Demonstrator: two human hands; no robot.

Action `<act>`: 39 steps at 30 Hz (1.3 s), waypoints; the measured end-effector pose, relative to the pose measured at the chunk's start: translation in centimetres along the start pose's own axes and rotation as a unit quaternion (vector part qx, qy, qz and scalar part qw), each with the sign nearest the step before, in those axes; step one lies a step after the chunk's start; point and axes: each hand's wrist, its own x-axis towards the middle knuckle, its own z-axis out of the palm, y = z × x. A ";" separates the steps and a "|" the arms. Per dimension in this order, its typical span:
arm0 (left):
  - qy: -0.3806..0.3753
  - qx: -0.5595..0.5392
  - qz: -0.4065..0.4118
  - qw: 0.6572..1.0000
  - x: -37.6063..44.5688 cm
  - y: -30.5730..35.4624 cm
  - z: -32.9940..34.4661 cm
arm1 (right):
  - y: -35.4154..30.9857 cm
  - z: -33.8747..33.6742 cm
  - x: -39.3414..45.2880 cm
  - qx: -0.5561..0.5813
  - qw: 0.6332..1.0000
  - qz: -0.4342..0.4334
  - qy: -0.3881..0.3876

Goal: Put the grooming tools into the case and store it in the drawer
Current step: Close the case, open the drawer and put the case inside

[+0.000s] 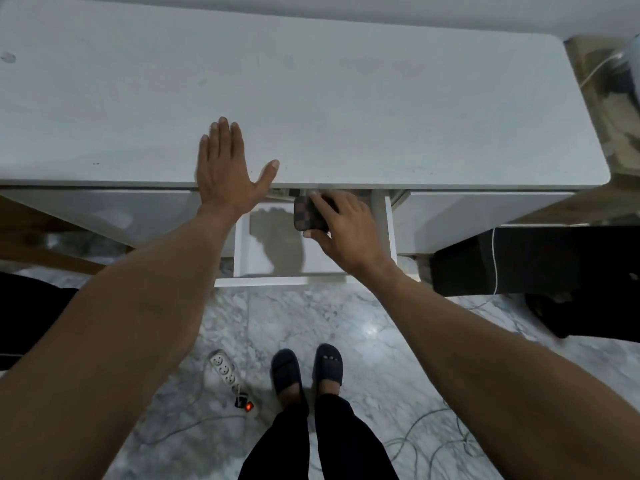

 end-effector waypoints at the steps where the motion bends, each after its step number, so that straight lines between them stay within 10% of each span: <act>1: 0.004 -0.001 -0.001 1.000 0.0 0.0 0.0 | 0.0 0.5 -0.5 0.001 1.000 0.001 -0.011; 23: 0.174 0.028 0.010 0.984 0.6 -0.7 2.6 | 3.4 12.3 2.4 0.024 0.975 0.105 -0.192; 39: 0.083 0.031 0.006 0.996 0.6 -0.5 1.5 | 3.8 10.4 2.1 0.045 0.978 0.126 -0.163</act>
